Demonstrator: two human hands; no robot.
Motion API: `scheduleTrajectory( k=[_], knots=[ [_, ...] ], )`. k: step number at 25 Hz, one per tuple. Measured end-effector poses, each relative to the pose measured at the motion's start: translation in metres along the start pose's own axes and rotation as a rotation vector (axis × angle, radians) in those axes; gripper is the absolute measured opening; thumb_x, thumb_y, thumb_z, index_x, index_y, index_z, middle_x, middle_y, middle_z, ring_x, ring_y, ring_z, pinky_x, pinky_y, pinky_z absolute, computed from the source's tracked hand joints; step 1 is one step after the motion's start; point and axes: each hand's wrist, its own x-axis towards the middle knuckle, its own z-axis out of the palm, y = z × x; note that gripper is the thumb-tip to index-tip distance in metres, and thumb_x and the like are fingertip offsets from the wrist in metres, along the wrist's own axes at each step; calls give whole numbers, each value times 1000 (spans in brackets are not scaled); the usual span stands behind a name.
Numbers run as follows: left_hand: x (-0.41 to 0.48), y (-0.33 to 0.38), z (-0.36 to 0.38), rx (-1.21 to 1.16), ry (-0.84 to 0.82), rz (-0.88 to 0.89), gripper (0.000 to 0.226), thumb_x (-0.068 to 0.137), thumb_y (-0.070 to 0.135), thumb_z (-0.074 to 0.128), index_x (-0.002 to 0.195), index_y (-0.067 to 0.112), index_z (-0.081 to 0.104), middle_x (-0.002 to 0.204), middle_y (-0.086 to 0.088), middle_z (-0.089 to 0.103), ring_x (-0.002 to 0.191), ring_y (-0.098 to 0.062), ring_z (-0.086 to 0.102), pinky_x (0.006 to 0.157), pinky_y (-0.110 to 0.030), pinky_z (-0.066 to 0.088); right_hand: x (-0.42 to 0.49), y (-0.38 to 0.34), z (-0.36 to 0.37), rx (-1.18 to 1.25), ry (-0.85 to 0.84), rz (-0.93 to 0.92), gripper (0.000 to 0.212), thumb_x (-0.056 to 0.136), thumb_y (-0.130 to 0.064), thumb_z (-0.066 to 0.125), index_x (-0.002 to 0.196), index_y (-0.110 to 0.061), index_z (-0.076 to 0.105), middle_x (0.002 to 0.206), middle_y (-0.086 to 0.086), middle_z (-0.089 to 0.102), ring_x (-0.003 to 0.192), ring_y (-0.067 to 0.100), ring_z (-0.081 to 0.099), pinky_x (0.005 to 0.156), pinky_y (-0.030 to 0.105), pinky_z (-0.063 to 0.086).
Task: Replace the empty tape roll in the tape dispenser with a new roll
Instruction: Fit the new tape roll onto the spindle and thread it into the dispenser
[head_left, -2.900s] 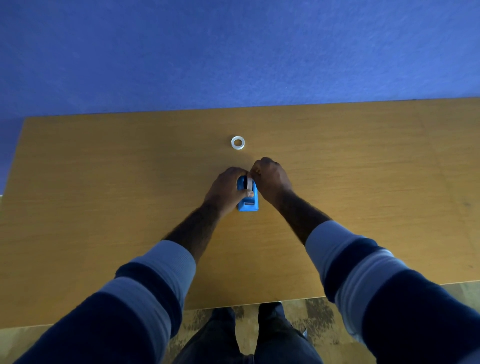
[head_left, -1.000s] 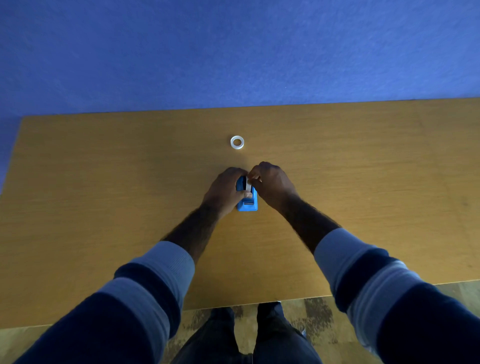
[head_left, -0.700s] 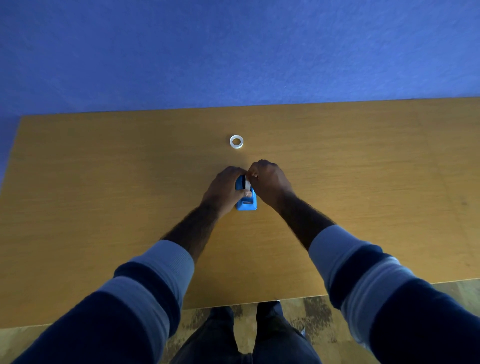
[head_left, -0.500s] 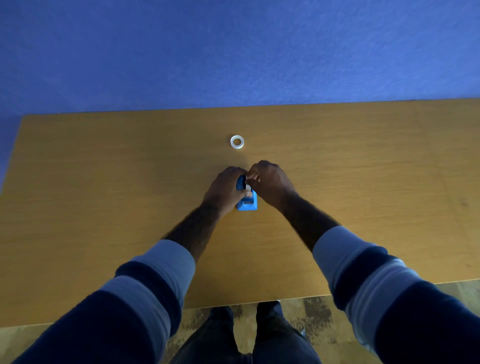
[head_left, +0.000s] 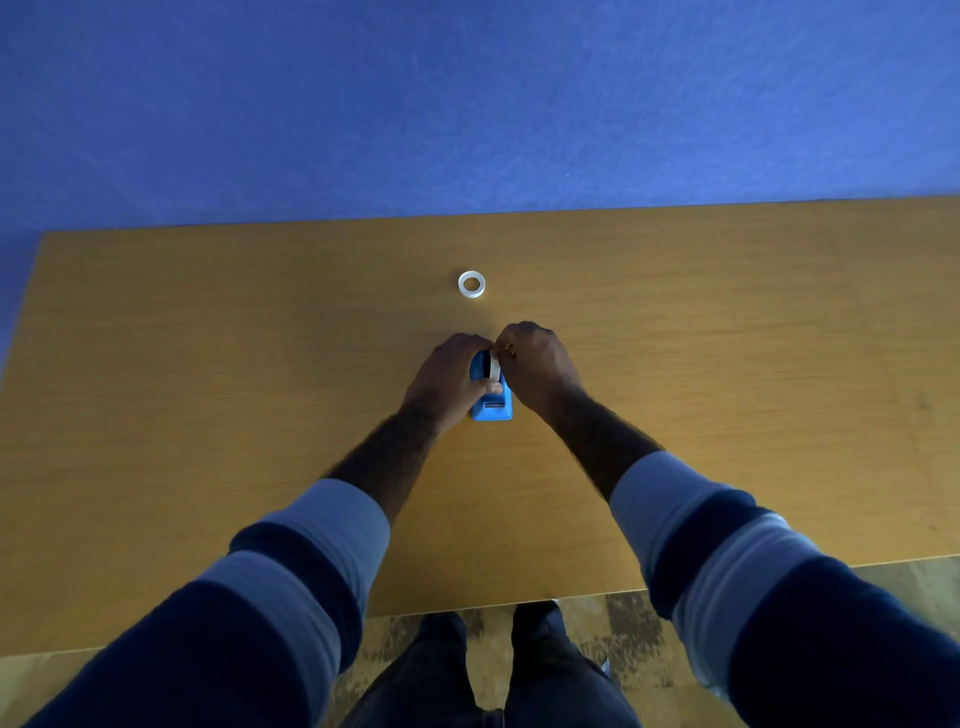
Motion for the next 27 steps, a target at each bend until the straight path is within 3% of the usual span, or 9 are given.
scheduleTrajectory(
  k=[5, 9, 14, 18, 22, 27],
  knots=[
    [0, 3, -1, -2, -2, -17, 40, 77, 18, 82, 113, 20, 64, 110, 11, 59, 99, -6, 56, 83, -22, 43, -6, -1, -8, -252, -44, -157, 12, 95, -12, 61, 101, -8, 70, 91, 6, 66, 76, 17, 61, 64, 32, 55],
    [1, 6, -1, 53, -8, -28, 33, 78, 18, 78, 108, 21, 63, 105, 8, 61, 96, -9, 58, 79, -25, 43, -6, -12, -10, -424, -31, -264, 6, 91, -8, 62, 95, -8, 66, 86, 5, 60, 75, 15, 48, 66, 30, 41],
    [0, 6, -2, 54, -1, -18, 34, 77, 14, 78, 106, 17, 61, 105, 5, 61, 95, -11, 57, 80, -28, 46, -5, -15, -9, -364, -49, -255, 7, 91, -12, 63, 97, -7, 64, 90, 6, 59, 87, 19, 57, 65, 28, 43],
    [-2, 4, -2, 8, 3, -7, 37, 76, 18, 80, 107, 24, 62, 106, 10, 59, 97, -10, 58, 82, -27, 47, 5, -12, -10, -221, -82, -92, 9, 91, -15, 61, 93, -6, 61, 83, 3, 53, 76, 20, 58, 58, 29, 43],
    [-3, 3, -1, -25, 16, -1, 38, 75, 19, 81, 107, 27, 61, 106, 12, 58, 96, -9, 58, 83, -25, 46, 4, -8, -12, -143, -91, -62, 8, 88, -15, 63, 91, -8, 62, 87, 4, 58, 73, 18, 55, 59, 29, 43],
    [-2, 2, -4, -44, -6, 7, 43, 77, 23, 83, 115, 20, 63, 113, 6, 62, 99, -8, 57, 86, -24, 48, 7, -6, -14, -104, -92, -24, 11, 89, -16, 64, 96, -7, 63, 92, 8, 64, 78, 18, 59, 67, 34, 56]
  ],
)
